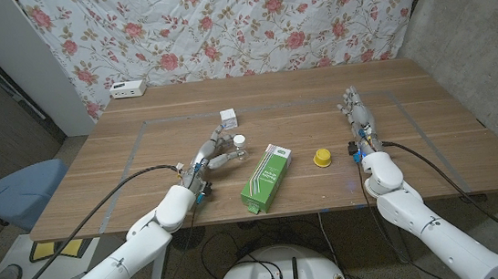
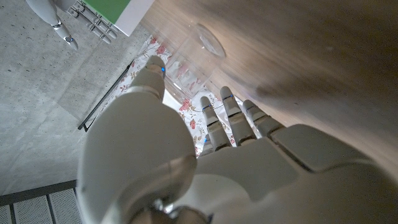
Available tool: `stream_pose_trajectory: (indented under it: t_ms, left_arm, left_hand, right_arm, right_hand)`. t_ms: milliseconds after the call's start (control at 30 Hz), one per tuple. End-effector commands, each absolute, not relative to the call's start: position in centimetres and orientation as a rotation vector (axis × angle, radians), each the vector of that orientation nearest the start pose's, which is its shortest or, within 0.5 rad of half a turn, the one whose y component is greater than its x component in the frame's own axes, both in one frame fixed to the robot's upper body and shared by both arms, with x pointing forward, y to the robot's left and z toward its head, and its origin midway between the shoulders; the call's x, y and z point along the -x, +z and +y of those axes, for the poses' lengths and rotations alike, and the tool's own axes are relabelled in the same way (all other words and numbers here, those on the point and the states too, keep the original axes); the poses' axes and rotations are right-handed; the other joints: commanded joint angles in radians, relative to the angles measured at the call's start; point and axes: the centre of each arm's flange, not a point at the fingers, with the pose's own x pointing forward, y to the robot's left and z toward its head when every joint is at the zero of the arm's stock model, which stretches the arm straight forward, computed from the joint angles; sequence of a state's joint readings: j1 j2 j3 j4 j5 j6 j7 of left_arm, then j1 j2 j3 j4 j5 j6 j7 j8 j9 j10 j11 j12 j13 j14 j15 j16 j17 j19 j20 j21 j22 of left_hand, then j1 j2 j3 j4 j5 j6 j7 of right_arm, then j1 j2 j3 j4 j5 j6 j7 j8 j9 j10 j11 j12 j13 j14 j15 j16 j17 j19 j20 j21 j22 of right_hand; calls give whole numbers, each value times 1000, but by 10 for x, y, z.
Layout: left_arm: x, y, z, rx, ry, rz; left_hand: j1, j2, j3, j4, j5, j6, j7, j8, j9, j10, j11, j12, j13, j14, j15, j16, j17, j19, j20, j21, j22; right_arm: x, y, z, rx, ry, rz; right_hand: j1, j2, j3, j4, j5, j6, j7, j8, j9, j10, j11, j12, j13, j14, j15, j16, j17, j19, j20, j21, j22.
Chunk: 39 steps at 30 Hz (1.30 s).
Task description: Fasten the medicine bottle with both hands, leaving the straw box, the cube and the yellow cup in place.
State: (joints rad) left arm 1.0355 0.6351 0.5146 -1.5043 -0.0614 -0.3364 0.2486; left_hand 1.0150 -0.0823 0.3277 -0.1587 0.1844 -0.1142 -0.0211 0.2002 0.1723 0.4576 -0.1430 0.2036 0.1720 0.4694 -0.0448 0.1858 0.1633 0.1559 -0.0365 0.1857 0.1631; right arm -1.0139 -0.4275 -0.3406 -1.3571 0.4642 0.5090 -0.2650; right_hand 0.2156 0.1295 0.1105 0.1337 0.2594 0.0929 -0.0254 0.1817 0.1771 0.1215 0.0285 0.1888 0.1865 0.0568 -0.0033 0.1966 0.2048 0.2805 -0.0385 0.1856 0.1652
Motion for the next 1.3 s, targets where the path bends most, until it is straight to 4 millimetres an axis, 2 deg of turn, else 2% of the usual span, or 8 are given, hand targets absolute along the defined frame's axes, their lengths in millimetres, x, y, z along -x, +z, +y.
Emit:
stream_pose_trajectory:
  t_ms: [33, 333, 767, 933, 1300]
  left_arm:
    - [-594, -117, 225, -543, -187, -653]
    - [-594, -119, 225, -538, -177, -652]
    - [-595, -120, 224, -530, -173, -657]
    - [-596, -120, 223, -527, -171, -655]
    - [-597, -117, 222, -523, -179, -669]
  left_hand:
    - [21, 0, -6, -1, -5, 20, 8, 10, 3, 25, -2, 7, 3, 25, -147, 4, 0, 20, -124, 8, 1]
    - [51, 6, -12, 0, -7, 68, 44, 13, 3, 77, 3, 10, 3, 68, -148, 6, 1, 54, -142, 10, 2]
    - [86, 20, -17, 2, -4, 119, 97, 13, 3, 130, -2, 9, 3, 121, -153, 9, 1, 83, -148, 9, 3]
    - [100, 32, -16, 3, -1, 133, 116, 11, 4, 156, 4, 10, 4, 142, -157, 10, 2, 94, -152, 9, 3]
    - [126, 47, -18, 3, 1, 159, 142, 7, 4, 208, 5, 14, 6, 180, -164, 11, 3, 118, -155, 9, 3]
  right_arm:
    - [-613, -87, -284, -97, -45, -714]
    - [-613, -89, -284, -101, -48, -715]
    - [-613, -89, -284, -101, -50, -718]
    - [-612, -90, -284, -102, -53, -720]
    - [-611, -93, -285, -105, -55, -721]
  right_hand:
    - [-2, 2, 1, -4, 10, 3, -6, 7, 2, 9, -2, 6, 2, 4, 4, 3, -1, 1, -4, 3, 3]
    - [-3, 2, 1, -4, 11, 3, -6, 6, 2, 9, 1, 6, 2, 4, 4, 3, -1, 1, -4, 3, 3]
    - [-4, 2, 1, -5, 12, 7, -7, 8, 2, 10, 1, 6, 2, 4, 4, 3, -2, 1, -4, 3, 3]
    - [-5, 2, 2, -5, 13, 7, -6, 7, 2, 9, 0, 5, 2, 4, 3, 4, -2, 1, -3, 3, 3]
    - [-6, 1, 2, -6, 14, 7, -5, 7, 2, 9, 0, 5, 2, 4, 4, 4, -2, 1, -3, 3, 3]
